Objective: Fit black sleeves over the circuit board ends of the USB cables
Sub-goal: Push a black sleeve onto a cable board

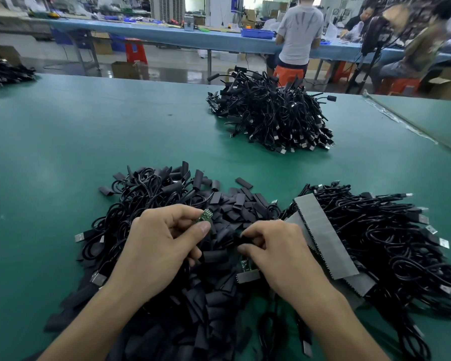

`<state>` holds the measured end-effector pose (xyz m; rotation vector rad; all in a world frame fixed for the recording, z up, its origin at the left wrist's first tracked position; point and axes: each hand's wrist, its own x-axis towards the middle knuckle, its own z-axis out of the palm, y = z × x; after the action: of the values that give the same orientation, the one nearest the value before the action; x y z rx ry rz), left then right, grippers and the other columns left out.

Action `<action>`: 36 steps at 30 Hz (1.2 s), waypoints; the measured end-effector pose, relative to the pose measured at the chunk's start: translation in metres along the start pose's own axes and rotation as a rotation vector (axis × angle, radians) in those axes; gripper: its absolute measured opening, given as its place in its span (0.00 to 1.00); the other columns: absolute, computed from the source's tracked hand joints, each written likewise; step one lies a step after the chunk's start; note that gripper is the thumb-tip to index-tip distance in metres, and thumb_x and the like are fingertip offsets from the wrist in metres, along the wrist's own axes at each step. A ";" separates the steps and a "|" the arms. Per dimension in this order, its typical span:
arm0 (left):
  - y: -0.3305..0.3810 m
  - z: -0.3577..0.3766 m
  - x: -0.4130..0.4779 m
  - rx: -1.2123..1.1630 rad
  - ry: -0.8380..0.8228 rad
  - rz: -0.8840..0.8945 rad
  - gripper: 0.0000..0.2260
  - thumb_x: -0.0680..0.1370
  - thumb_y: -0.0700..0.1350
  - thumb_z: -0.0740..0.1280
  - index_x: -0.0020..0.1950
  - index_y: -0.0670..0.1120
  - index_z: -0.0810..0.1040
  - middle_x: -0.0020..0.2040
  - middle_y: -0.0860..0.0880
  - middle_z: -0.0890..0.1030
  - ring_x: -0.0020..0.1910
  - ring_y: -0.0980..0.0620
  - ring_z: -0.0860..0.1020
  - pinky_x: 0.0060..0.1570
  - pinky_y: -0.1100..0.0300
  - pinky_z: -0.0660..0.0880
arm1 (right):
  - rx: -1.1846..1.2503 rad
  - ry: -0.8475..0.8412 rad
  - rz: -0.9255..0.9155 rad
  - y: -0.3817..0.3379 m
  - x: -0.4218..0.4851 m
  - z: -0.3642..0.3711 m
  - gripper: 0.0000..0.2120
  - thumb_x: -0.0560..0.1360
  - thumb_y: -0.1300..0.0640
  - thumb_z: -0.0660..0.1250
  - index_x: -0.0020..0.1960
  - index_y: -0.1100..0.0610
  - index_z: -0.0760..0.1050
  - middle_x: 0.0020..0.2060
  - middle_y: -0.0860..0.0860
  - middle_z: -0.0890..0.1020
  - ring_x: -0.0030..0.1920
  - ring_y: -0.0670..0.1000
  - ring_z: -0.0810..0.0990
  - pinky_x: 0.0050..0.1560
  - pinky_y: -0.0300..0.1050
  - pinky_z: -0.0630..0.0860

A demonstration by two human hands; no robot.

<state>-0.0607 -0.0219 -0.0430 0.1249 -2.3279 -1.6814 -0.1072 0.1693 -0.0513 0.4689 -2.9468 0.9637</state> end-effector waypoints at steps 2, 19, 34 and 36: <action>0.000 0.000 0.000 -0.006 -0.003 -0.006 0.06 0.75 0.41 0.74 0.46 0.53 0.83 0.35 0.51 0.84 0.28 0.51 0.82 0.28 0.62 0.78 | 0.001 -0.011 -0.006 -0.001 0.000 0.001 0.05 0.71 0.47 0.76 0.44 0.47 0.83 0.40 0.41 0.79 0.44 0.45 0.78 0.48 0.48 0.78; -0.001 0.000 0.001 -0.064 -0.017 -0.039 0.04 0.74 0.40 0.75 0.47 0.47 0.84 0.34 0.48 0.84 0.27 0.50 0.82 0.28 0.61 0.77 | 0.074 -0.017 -0.030 -0.004 -0.001 -0.001 0.05 0.73 0.46 0.74 0.46 0.45 0.84 0.39 0.41 0.83 0.44 0.43 0.80 0.49 0.49 0.79; -0.001 -0.002 0.002 -0.151 -0.045 -0.039 0.06 0.70 0.43 0.77 0.45 0.48 0.84 0.36 0.45 0.85 0.26 0.49 0.80 0.27 0.61 0.76 | 0.375 -0.109 -0.200 -0.021 -0.007 -0.012 0.09 0.73 0.58 0.74 0.47 0.45 0.80 0.38 0.41 0.81 0.38 0.40 0.79 0.40 0.31 0.73; 0.002 -0.001 0.002 -0.206 -0.075 -0.044 0.10 0.66 0.50 0.76 0.45 0.49 0.84 0.37 0.43 0.85 0.26 0.50 0.80 0.26 0.62 0.75 | 0.402 -0.106 -0.230 -0.022 -0.007 -0.012 0.06 0.75 0.58 0.73 0.45 0.47 0.79 0.36 0.41 0.81 0.35 0.41 0.78 0.37 0.32 0.72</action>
<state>-0.0626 -0.0231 -0.0406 0.0739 -2.2017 -1.9665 -0.0957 0.1615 -0.0300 0.8687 -2.6953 1.5412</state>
